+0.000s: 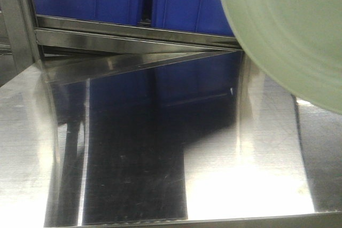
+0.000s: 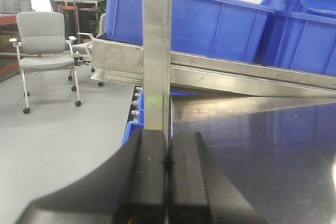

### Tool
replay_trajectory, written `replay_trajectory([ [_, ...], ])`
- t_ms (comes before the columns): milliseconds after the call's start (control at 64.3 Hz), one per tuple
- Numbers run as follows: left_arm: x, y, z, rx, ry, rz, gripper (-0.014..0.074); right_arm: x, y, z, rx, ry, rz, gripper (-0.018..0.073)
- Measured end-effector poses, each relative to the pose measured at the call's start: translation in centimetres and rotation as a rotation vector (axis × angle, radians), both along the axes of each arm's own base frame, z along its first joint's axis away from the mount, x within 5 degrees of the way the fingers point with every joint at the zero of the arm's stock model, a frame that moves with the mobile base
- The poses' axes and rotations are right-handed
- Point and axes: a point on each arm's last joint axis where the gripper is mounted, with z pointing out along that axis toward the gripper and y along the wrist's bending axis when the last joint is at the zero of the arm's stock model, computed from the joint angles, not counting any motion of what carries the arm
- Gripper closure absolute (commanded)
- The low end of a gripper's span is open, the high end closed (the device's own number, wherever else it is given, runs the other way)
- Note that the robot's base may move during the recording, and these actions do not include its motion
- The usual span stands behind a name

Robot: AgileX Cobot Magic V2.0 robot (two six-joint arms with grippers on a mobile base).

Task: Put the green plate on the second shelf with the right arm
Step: 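Hold the plate raised in the right gripper while turning away from the table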

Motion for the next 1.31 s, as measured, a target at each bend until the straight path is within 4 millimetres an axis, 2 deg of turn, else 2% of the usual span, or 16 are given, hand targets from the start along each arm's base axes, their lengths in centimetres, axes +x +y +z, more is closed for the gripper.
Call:
replay_trajectory([
  [171, 0.0, 0.0, 0.0, 0.000, 0.000, 0.000, 0.0466, -0.1, -0.5, -1.2, 0.058, -0.034, -0.090, 0.0505],
  [358, 0.0, 0.0, 0.0, 0.000, 0.000, 0.000, 0.0466, -0.3, -0.7, -2.0, 0.073, -0.077, -0.111, 0.0505],
  [762, 0.0, 0.0, 0.0, 0.000, 0.000, 0.000, 0.0466, 0.1, -0.7, -6.4, 0.076, -0.037, -0.117, 0.0505],
  [1198, 0.0, 0.0, 0.0, 0.000, 0.000, 0.000, 0.0466, 0.1, -0.7, -6.6, 0.081, -0.073, -0.120, 0.0505],
  [1307, 0.0, 0.0, 0.0, 0.000, 0.000, 0.000, 0.0466, 0.3, -0.7, -7.4, 0.082, -0.066, -0.123, 0.0505],
])
